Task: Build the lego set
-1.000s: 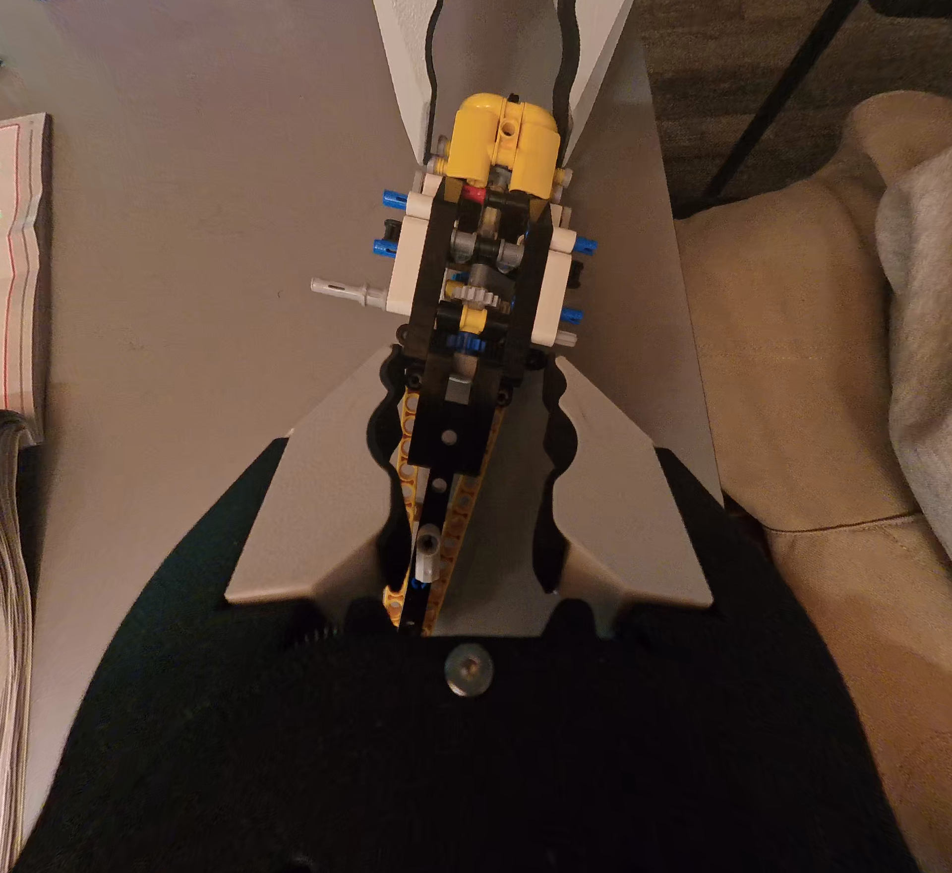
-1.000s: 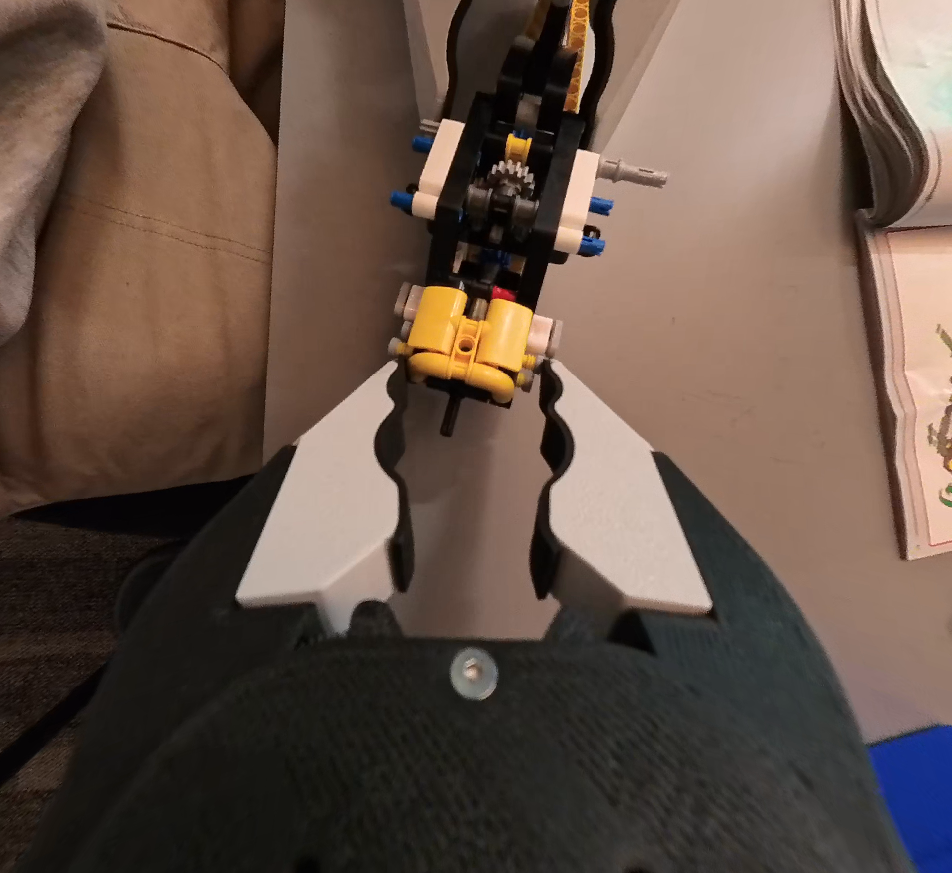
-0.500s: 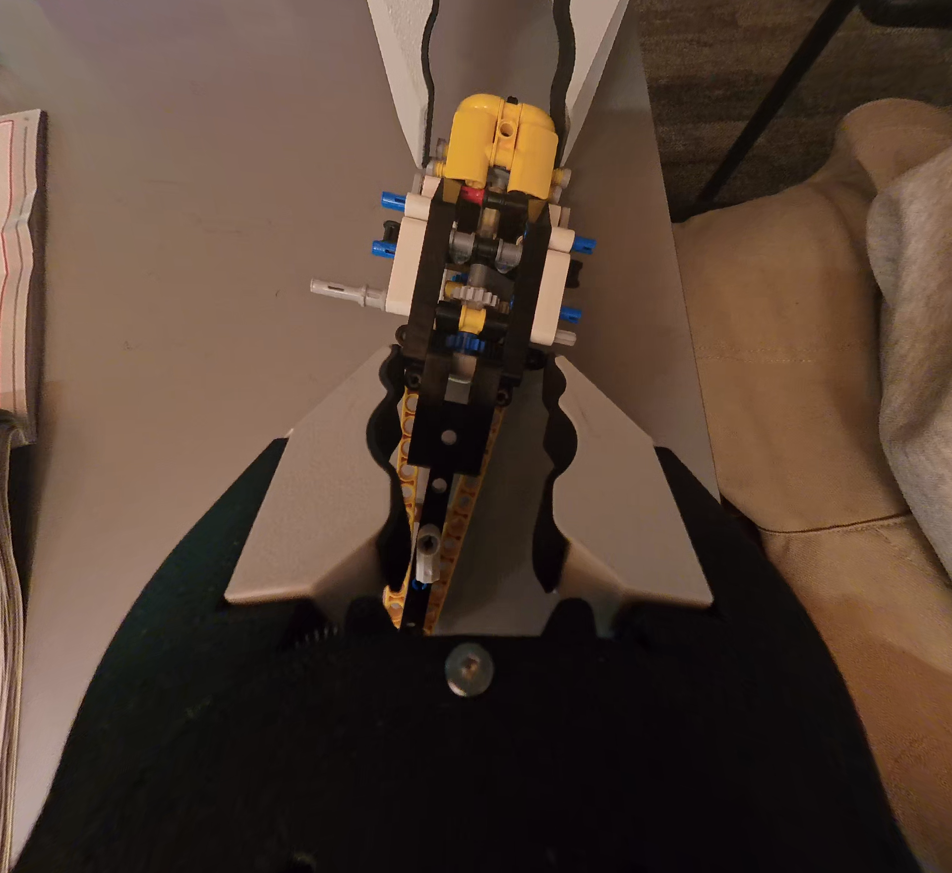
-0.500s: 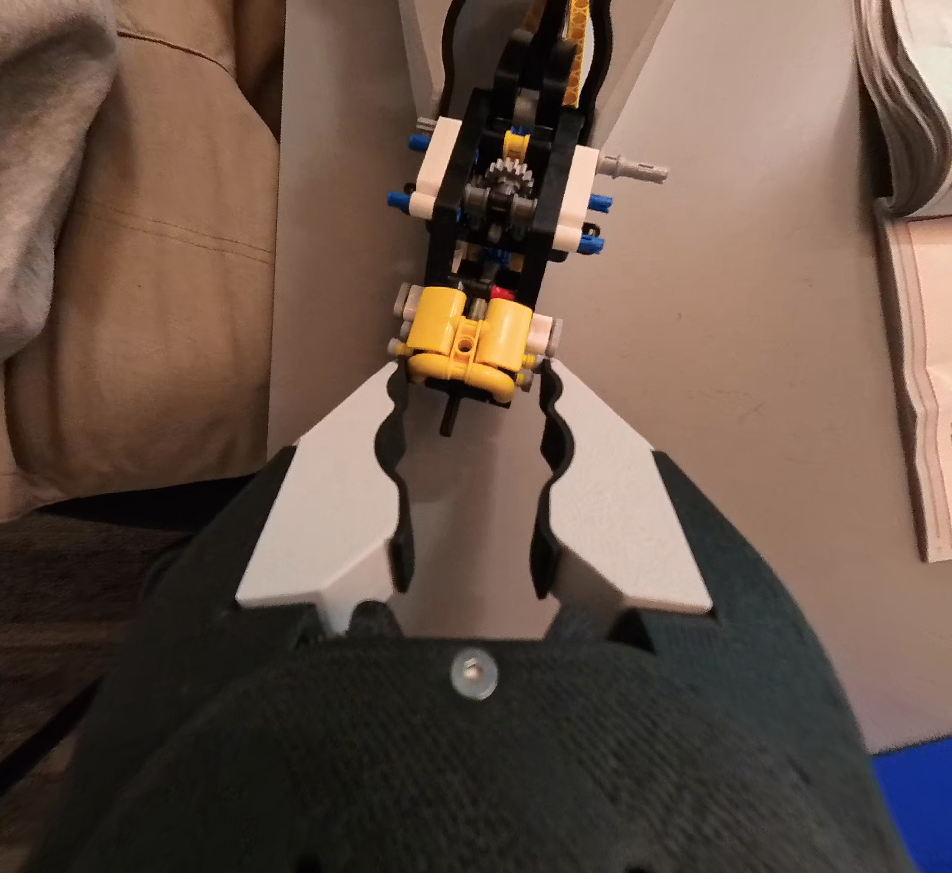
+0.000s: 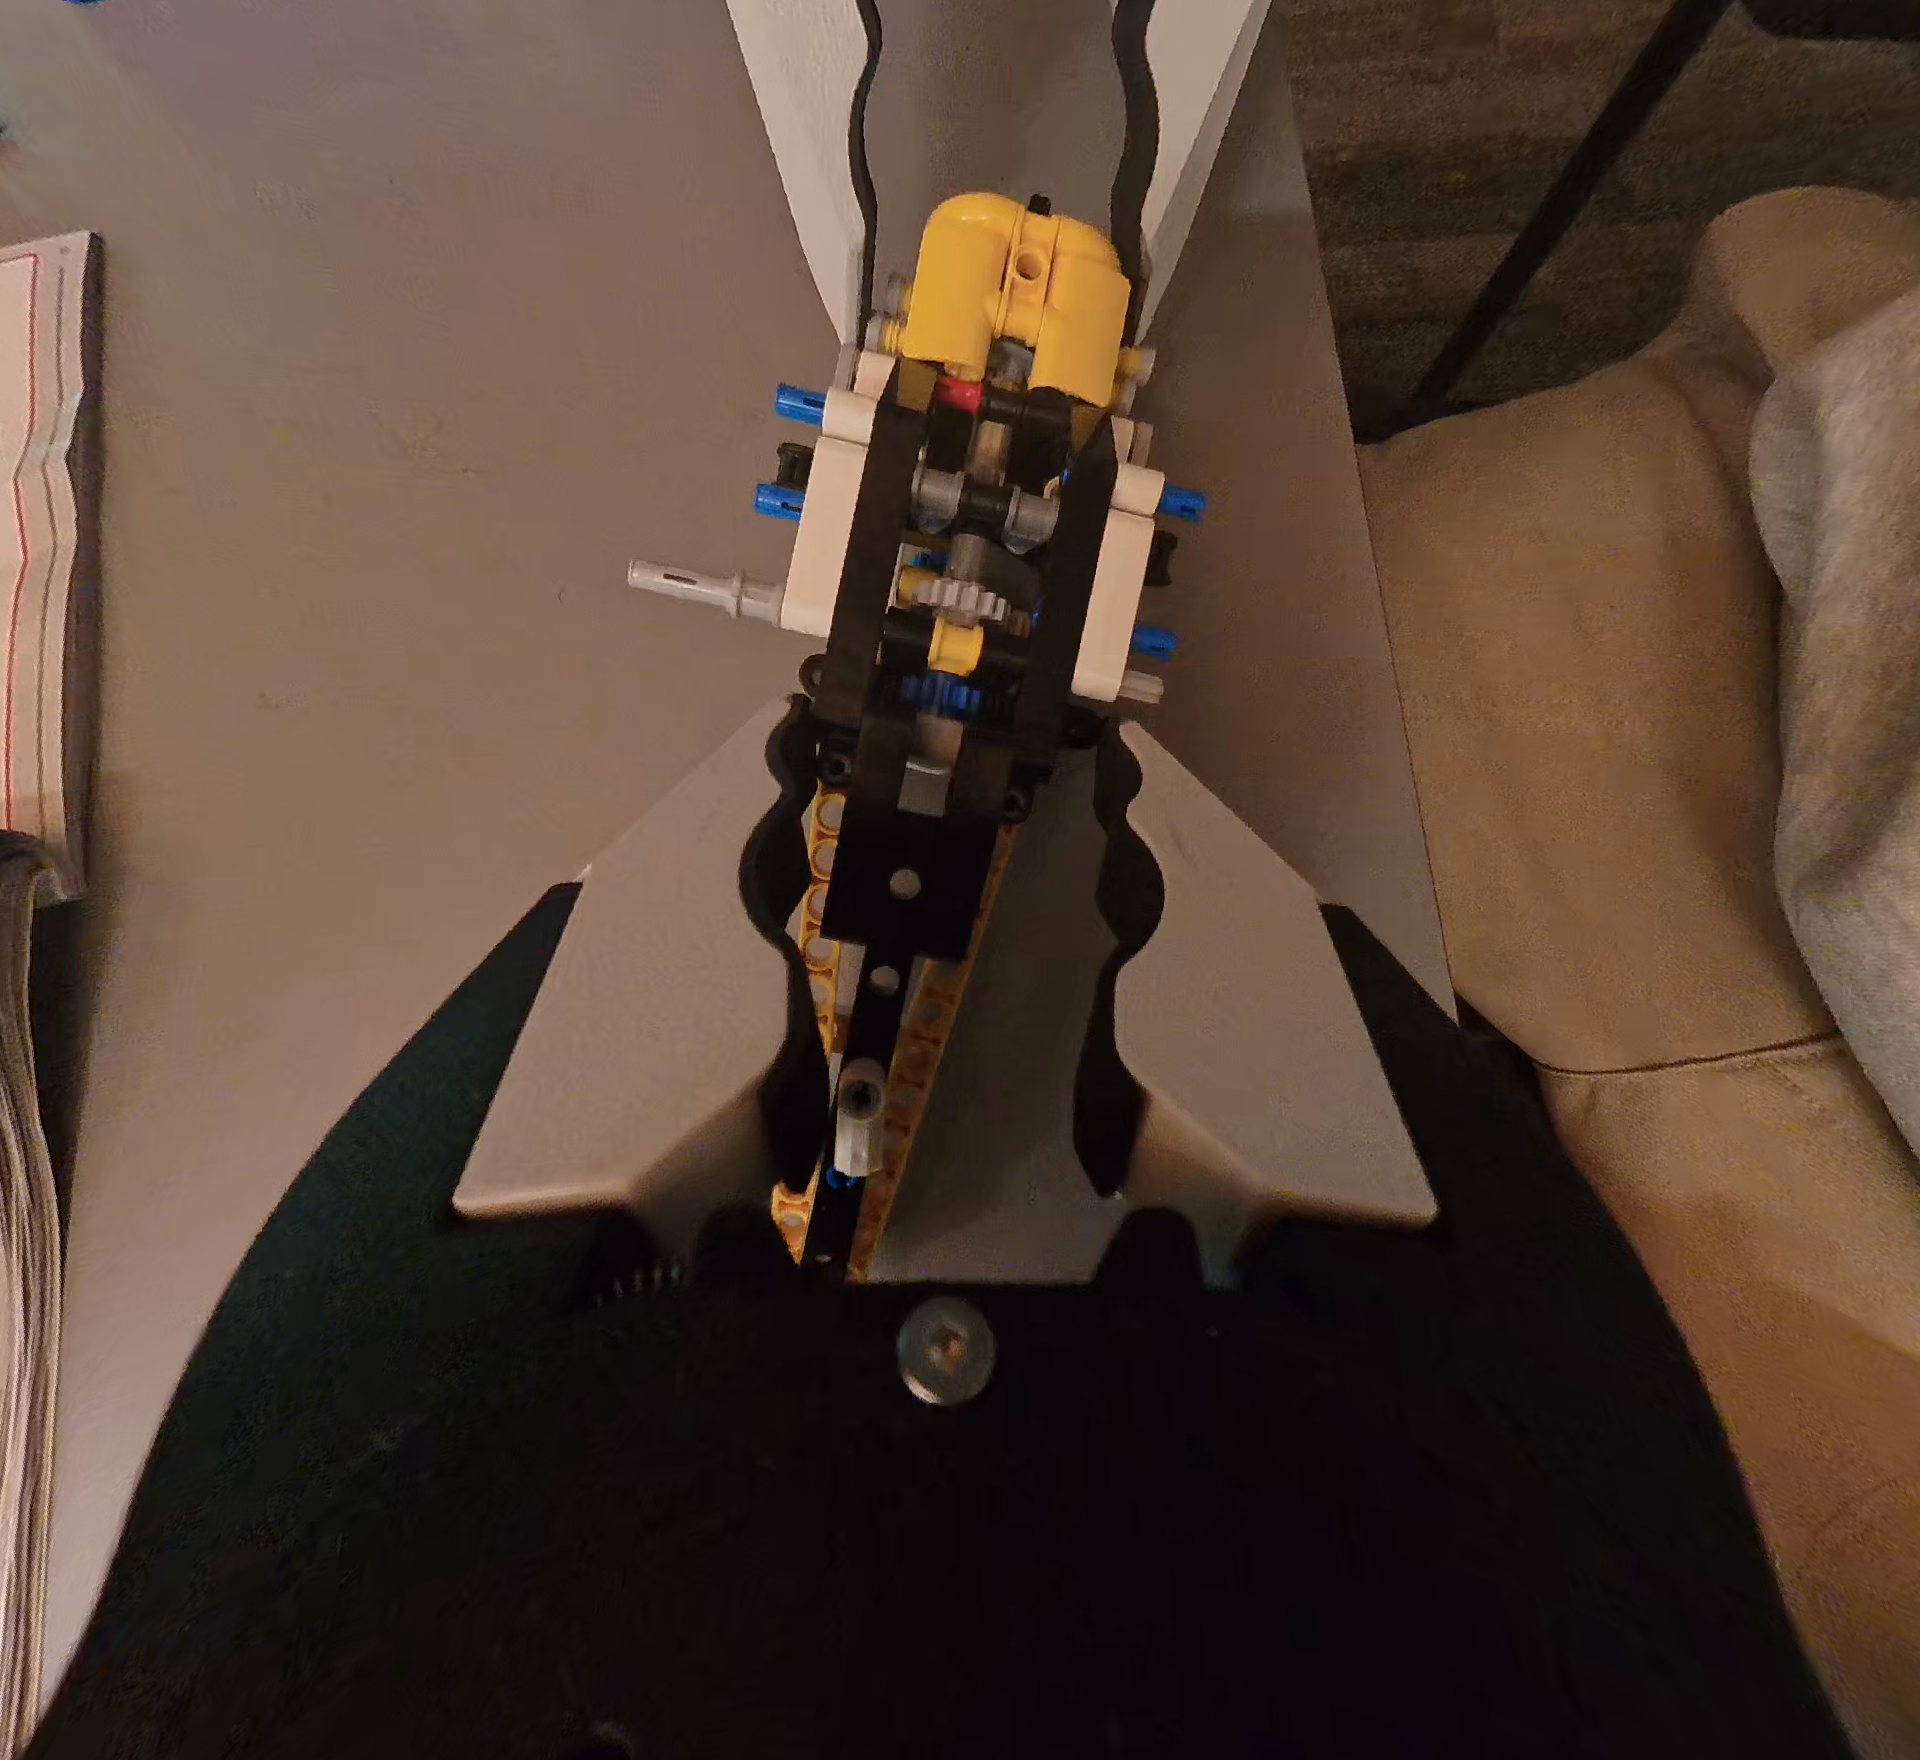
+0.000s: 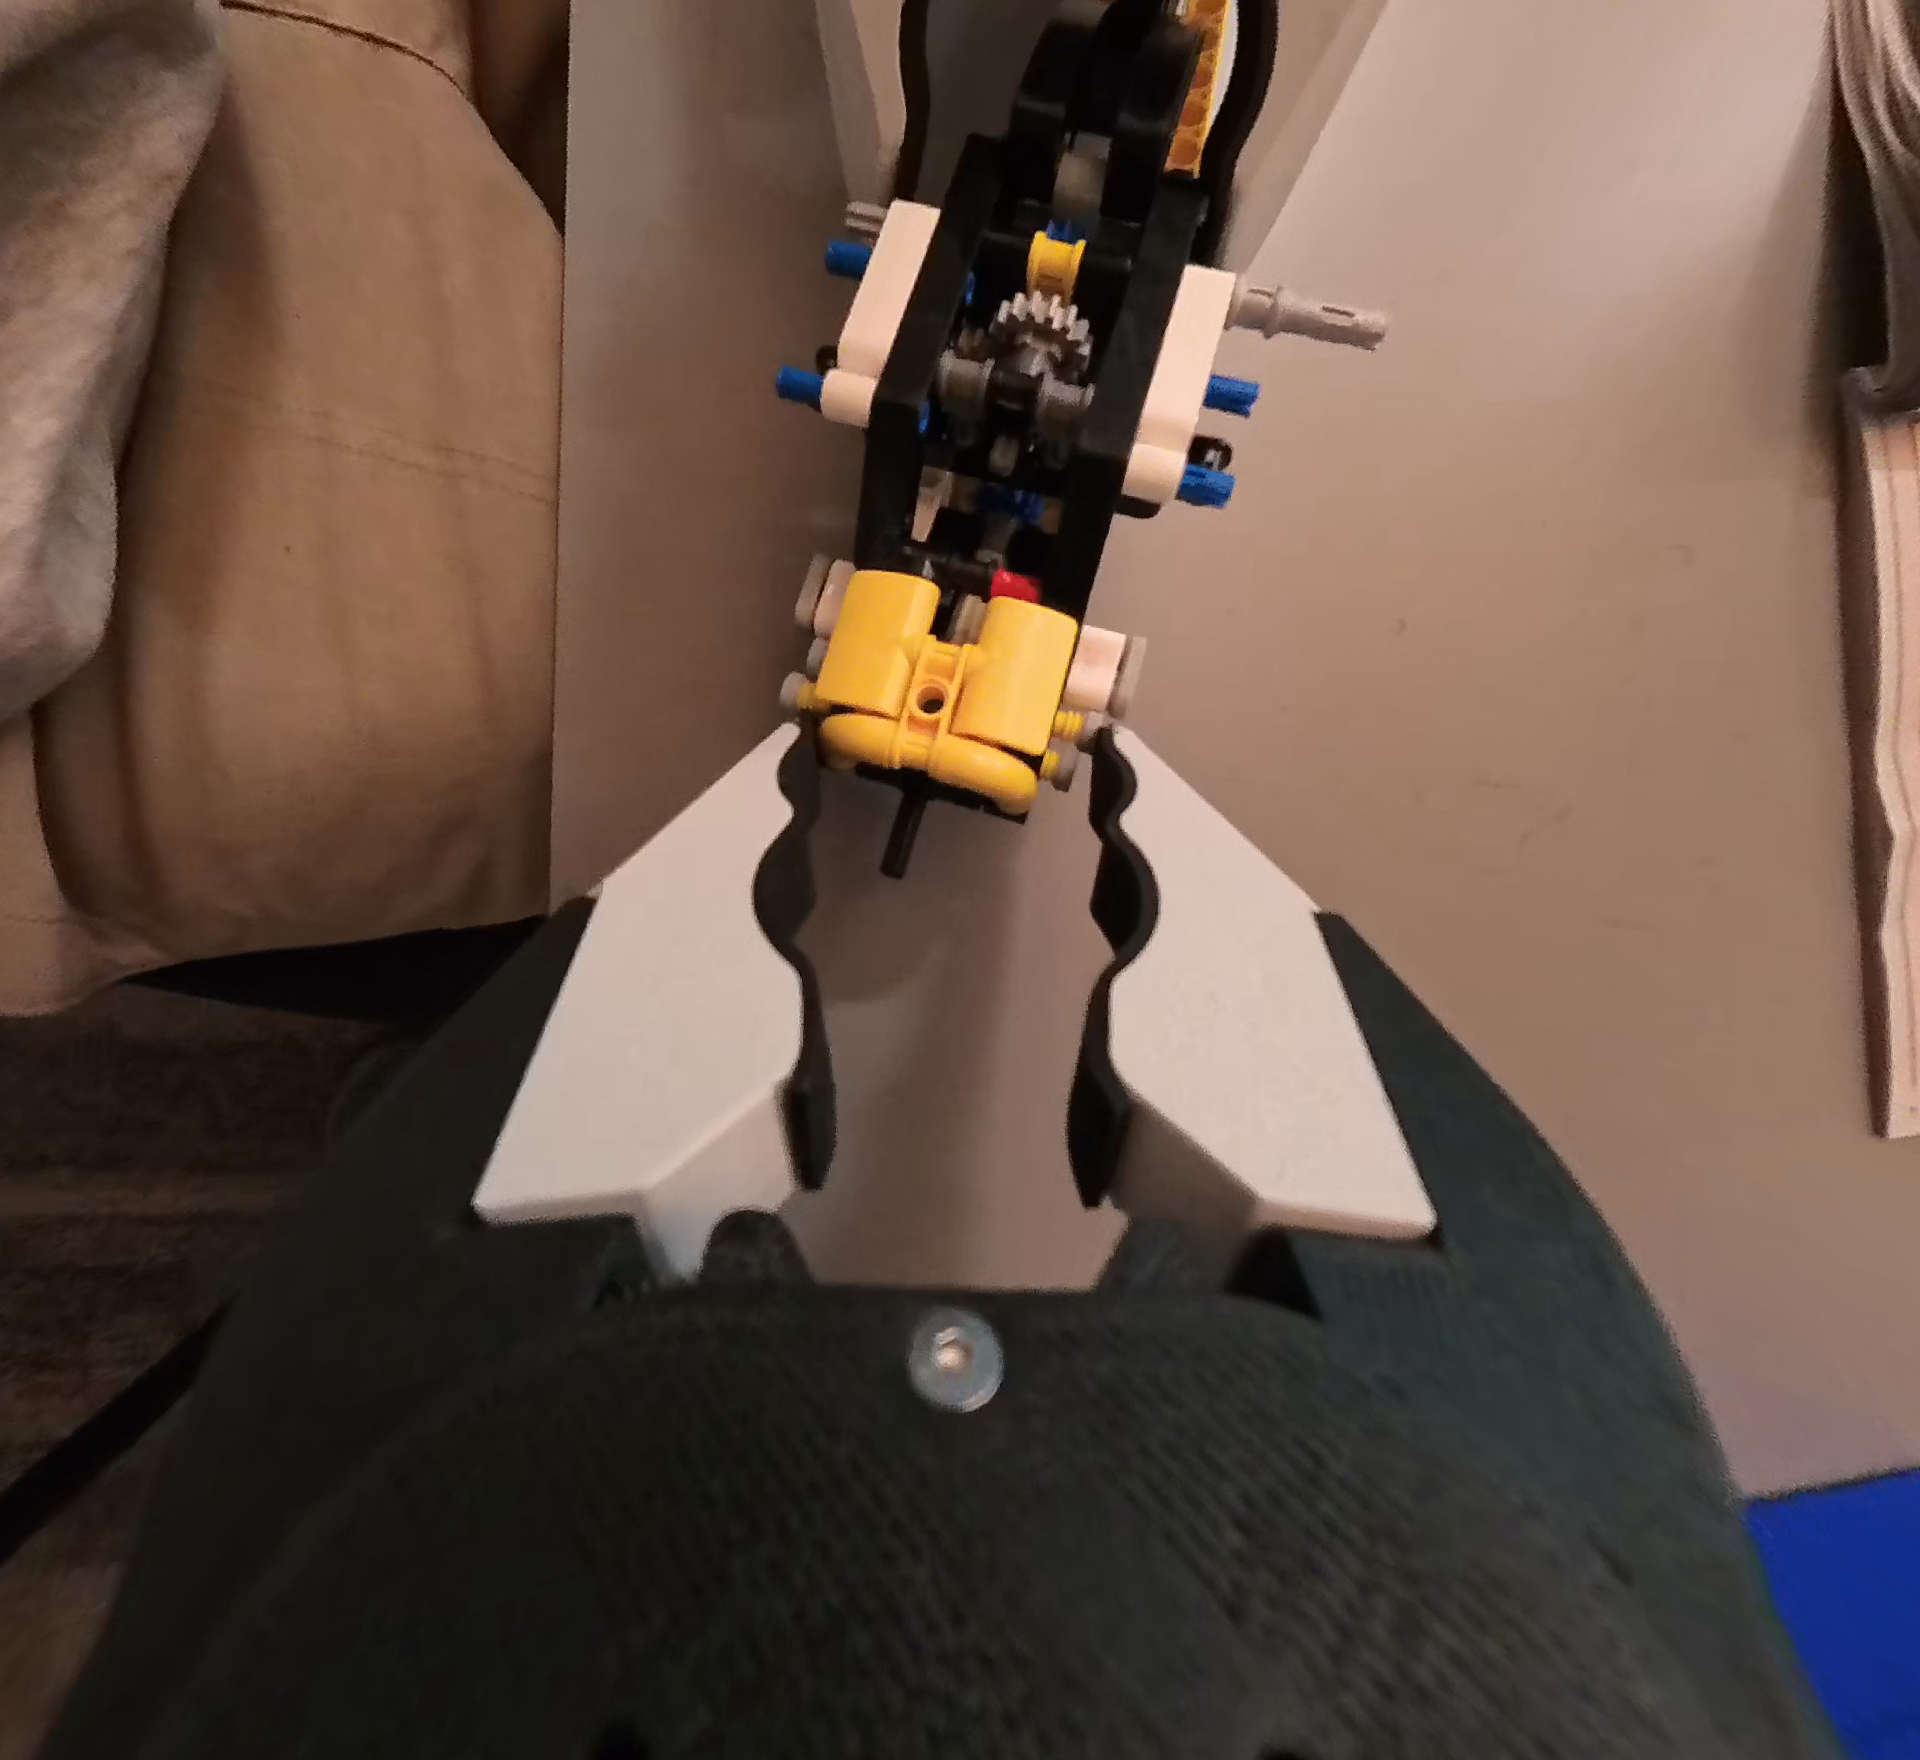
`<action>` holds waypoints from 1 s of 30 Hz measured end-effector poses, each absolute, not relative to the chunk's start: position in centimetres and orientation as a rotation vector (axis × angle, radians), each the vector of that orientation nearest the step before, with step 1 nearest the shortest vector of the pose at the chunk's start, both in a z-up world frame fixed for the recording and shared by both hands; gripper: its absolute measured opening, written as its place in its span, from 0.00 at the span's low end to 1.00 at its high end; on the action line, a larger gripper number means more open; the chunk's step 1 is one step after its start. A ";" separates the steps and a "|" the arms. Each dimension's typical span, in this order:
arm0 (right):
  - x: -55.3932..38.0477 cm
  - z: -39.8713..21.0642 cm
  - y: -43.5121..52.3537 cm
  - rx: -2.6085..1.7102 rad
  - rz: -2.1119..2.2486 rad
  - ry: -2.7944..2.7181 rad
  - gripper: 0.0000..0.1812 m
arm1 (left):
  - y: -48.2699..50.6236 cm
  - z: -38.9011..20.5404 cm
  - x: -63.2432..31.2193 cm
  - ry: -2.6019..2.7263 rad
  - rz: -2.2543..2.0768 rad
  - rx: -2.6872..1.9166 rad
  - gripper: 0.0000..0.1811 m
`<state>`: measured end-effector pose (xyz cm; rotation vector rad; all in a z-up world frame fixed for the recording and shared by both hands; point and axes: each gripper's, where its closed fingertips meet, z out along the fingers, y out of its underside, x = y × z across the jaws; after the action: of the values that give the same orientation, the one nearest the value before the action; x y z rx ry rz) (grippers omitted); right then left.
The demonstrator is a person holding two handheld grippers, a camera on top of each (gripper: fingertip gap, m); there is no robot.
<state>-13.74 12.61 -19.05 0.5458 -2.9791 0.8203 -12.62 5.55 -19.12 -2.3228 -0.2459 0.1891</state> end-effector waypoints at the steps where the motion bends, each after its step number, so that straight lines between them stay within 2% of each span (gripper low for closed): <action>1: -13.8 -19.1 12.6 0.554 0.807 -2.982 0.28 | 5.5 -19.1 -12.6 -0.248 0.187 -2.321 0.29; 30: -13.7 -19.1 12.5 0.549 0.832 -2.962 0.28 | 5.5 -19.1 -12.5 -0.246 0.180 -2.325 0.29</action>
<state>-13.67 12.51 -19.07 0.5488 -2.9619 0.8318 -12.51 5.51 -19.10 -2.3254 -0.2457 0.1797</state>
